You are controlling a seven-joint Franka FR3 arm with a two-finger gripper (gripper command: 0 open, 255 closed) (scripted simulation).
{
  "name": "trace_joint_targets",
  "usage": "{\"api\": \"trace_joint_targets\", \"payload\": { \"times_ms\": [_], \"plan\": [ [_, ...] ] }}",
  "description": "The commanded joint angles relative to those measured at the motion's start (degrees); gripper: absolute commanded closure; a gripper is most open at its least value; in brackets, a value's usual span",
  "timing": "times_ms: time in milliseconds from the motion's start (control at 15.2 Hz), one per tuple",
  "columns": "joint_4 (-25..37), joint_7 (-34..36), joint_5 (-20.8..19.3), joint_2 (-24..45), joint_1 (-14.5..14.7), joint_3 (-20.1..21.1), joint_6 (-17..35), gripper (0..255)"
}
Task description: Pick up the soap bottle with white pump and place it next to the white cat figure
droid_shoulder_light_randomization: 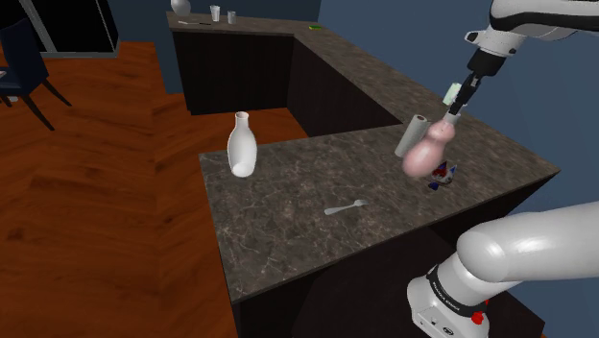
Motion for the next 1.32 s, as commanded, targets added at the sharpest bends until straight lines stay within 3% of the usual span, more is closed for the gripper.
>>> {"api": "trace_joint_targets", "payload": {
  "times_ms": [0,1254],
  "plan": [
    [-1.8,0.0,-0.1,-0.3,-0.1,-0.1,1.6,255],
    [-15.2,-0.4,-0.9,1.1,-0.5,-1.7,16.4,255]
  ]
}}
